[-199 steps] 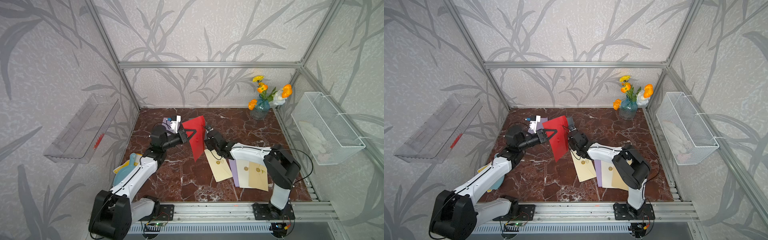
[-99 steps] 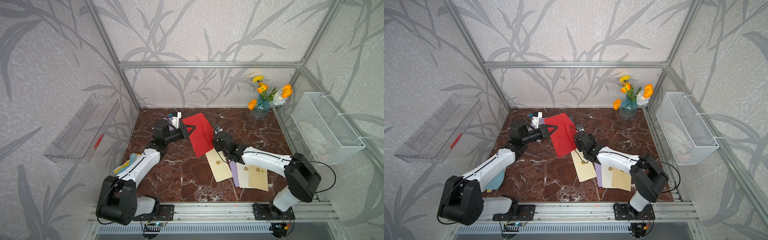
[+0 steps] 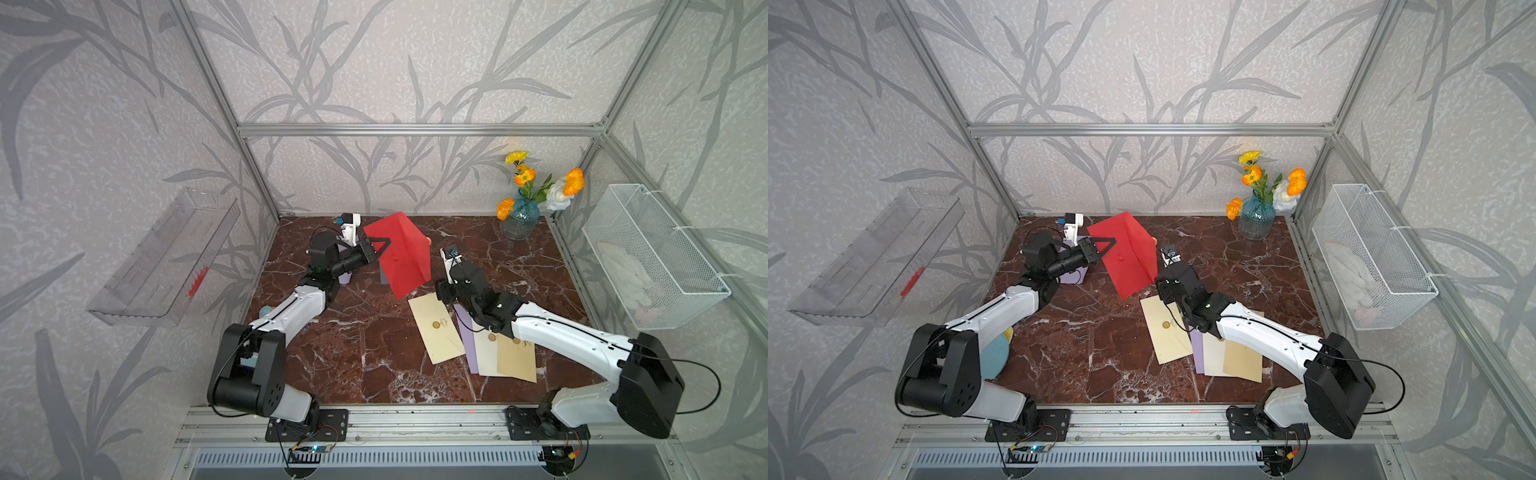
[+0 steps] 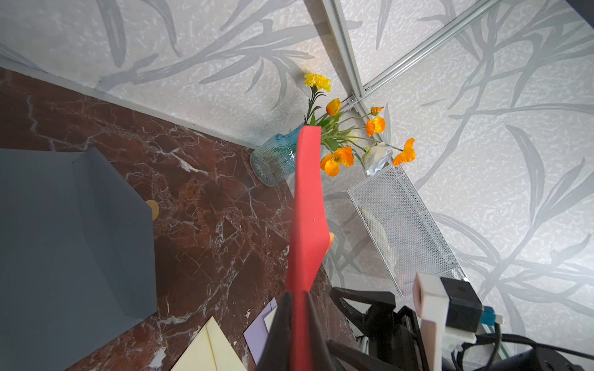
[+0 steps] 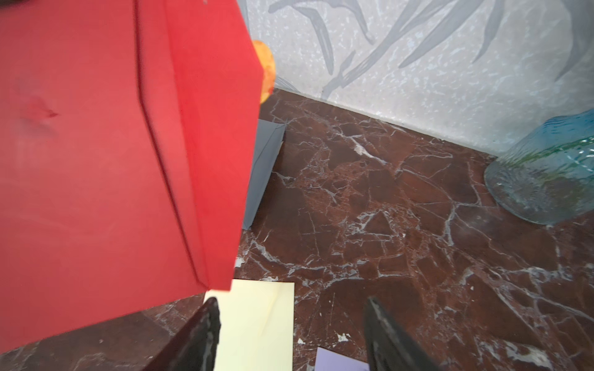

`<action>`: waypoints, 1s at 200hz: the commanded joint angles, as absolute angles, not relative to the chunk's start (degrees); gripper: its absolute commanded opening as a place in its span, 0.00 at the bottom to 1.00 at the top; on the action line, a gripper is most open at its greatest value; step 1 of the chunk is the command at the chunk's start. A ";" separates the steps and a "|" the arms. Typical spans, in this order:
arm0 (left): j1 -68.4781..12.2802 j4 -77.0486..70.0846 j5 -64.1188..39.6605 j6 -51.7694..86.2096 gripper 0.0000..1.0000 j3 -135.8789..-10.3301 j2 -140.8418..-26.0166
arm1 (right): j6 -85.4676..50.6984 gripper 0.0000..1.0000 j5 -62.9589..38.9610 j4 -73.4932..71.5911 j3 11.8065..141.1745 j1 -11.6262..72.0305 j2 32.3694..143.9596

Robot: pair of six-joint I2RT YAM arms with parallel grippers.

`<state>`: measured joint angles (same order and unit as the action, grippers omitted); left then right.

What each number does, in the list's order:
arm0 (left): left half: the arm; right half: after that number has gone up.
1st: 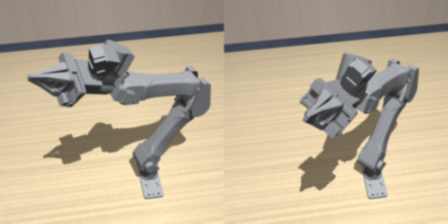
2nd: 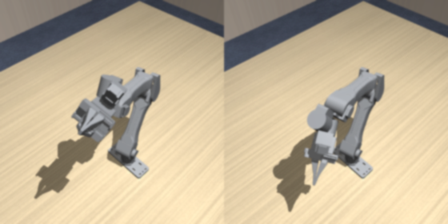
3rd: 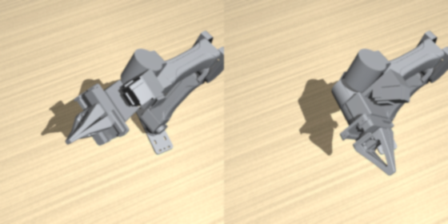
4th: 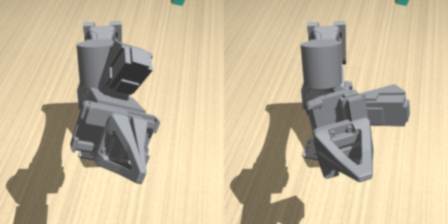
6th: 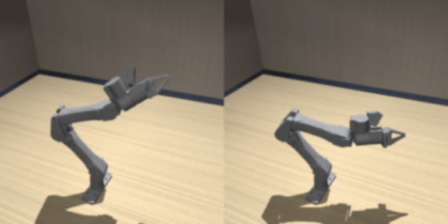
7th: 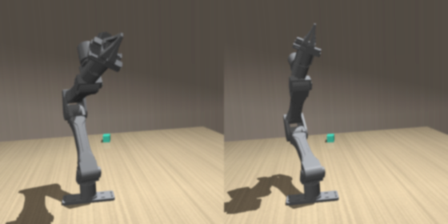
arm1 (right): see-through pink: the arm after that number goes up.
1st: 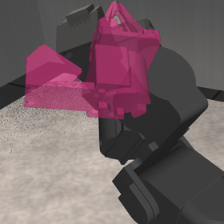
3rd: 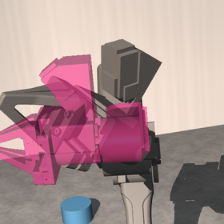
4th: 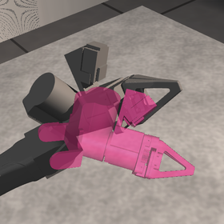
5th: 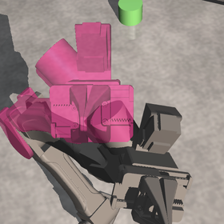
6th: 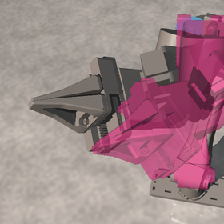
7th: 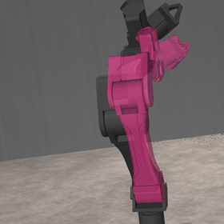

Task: Open the envelope
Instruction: Place the envelope at the center of the board.

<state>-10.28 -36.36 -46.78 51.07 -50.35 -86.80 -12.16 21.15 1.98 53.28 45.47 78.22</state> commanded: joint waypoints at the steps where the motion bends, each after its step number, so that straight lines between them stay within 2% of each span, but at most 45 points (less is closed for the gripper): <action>1: -9.67 -51.81 -51.09 60.01 0.00 -52.74 -90.52 | -13.93 0.71 13.30 -1.63 51.06 45.26 75.66; 22: -9.58 -56.99 -54.56 63.45 0.00 -54.11 -93.42 | -12.57 0.71 9.71 -3.60 50.01 45.26 75.24; 60: -9.39 -57.71 -60.90 62.23 0.00 -54.33 -93.43 | -11.38 0.70 2.96 -2.92 50.88 43.59 74.38; 113: -8.37 -42.59 -62.93 46.63 0.00 -51.66 -86.55 | -11.56 0.69 -1.67 -1.41 52.27 39.73 71.40; 166: -9.00 -53.58 -66.47 52.84 0.00 -51.03 -88.39 | -14.19 0.66 -11.19 -5.06 52.89 36.96 72.46; 200: -9.76 -60.75 -67.91 57.78 0.00 -50.87 -90.67 | -14.09 0.63 -13.64 -5.88 54.43 36.93 73.56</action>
